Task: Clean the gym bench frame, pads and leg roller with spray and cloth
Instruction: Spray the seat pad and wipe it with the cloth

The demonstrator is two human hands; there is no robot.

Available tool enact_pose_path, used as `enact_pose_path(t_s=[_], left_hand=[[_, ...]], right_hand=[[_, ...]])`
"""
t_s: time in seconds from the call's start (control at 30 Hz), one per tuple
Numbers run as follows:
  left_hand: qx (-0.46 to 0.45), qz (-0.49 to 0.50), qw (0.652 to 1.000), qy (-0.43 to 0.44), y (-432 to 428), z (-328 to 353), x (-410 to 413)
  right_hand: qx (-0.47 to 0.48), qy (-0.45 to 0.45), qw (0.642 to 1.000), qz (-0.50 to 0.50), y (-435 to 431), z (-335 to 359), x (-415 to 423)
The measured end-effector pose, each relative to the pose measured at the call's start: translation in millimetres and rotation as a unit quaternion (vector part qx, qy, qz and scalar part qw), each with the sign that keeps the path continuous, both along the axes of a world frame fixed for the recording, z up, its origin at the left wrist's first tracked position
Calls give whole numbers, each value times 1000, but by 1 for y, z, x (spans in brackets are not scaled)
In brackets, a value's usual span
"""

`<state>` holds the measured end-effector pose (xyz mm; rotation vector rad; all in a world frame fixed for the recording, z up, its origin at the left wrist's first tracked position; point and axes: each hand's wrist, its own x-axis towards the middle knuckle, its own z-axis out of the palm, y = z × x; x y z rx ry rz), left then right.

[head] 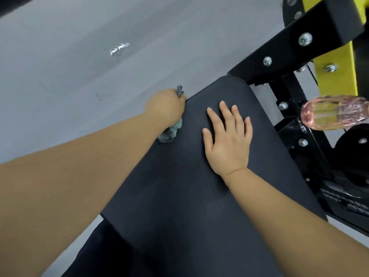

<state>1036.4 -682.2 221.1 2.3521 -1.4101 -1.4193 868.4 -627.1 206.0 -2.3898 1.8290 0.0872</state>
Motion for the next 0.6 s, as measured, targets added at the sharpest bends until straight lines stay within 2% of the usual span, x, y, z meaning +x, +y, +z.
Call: enact_pose_path(t_s=[0.1, 0.17, 0.23, 0.33, 0.43, 0.6], left_hand=[[-62, -3, 997, 37, -31, 1, -35], [-73, -7, 997, 21, -31, 0, -39], [-61, -22, 998, -12, -19, -2, -25], [-9, -24, 998, -50, 3, -3, 5], [37, -5, 997, -60, 5, 1, 10], [-32, 12, 999, -9, -59, -10, -51]], right_hand=[[-4, -17, 1000, -1, 0, 1, 0], [16, -50, 999, 6, -5, 7, -5], [41, -78, 996, 20, -19, 16, -17], [26, -49, 998, 31, -50, 25, -49], [97, -43, 994, 10, -63, 16, -69], [56, -55, 997, 14, -55, 4, -69]])
